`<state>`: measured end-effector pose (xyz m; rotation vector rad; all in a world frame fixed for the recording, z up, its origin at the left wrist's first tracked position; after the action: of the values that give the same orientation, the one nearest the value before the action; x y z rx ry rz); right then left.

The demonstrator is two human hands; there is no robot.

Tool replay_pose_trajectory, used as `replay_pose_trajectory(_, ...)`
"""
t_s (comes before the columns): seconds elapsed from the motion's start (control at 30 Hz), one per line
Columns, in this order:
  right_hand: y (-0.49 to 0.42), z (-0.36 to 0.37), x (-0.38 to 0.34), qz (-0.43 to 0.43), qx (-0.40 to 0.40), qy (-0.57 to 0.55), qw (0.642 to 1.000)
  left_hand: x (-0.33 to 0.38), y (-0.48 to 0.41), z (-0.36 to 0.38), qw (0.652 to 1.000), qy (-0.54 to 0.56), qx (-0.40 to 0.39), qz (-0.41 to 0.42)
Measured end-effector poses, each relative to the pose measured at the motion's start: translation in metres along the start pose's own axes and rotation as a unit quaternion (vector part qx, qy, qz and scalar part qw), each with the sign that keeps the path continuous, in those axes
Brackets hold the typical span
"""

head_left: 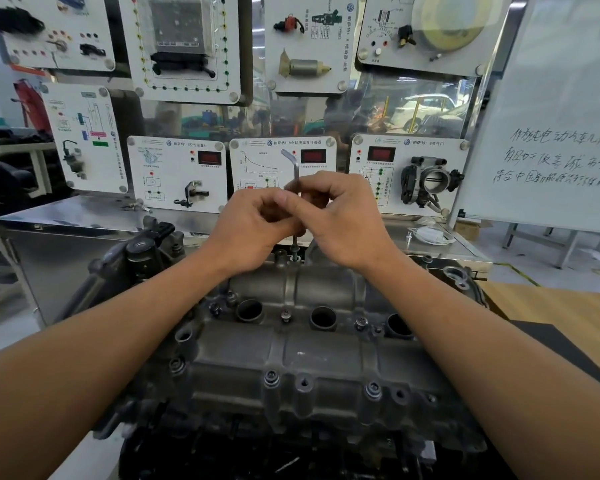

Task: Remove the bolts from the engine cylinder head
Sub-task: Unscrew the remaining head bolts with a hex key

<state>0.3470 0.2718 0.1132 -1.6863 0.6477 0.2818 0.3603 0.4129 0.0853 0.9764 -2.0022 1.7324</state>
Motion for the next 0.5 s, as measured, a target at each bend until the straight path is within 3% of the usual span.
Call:
replay_pose_trajectory(0.1, -0.0018, 0.0027, 0.0041, 0.016, 0.008, -0.008, 1.000, -0.0014, -0.0005, -0.0002, 1.000, 0.003, -0.001, -0.009)
replay_pose_trajectory(0.27, -0.0027, 0.0017, 0.0078, 0.035, -0.034, 0.014, 0.999, -0.0006, 0.0043, -0.0003, 0.998, -0.008, -0.068, -0.004)
replay_pose_trajectory(0.37, -0.0031, 0.0028, 0.0095, 0.039, -0.055, 0.035, 0.997, -0.0010, 0.0026, -0.0010, 0.998, -0.034, -0.054, 0.002)
replay_pose_trajectory(0.5, -0.0017, 0.0016, 0.0049, 0.023, -0.008, 0.014, 1.000, 0.0005, 0.0010, -0.0013, 1.000, -0.027, -0.004, 0.010)
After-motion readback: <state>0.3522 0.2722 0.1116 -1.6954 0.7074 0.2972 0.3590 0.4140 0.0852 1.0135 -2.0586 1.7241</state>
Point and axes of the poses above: each hand's wrist, its own y-axis away from the middle knuckle, its own z-axis out of the palm, x = y × z, the point moved 3 cm from there along -y, towards the middle knuckle, and after that the axes turned 8 degrees about x, right-handed, at the moved point
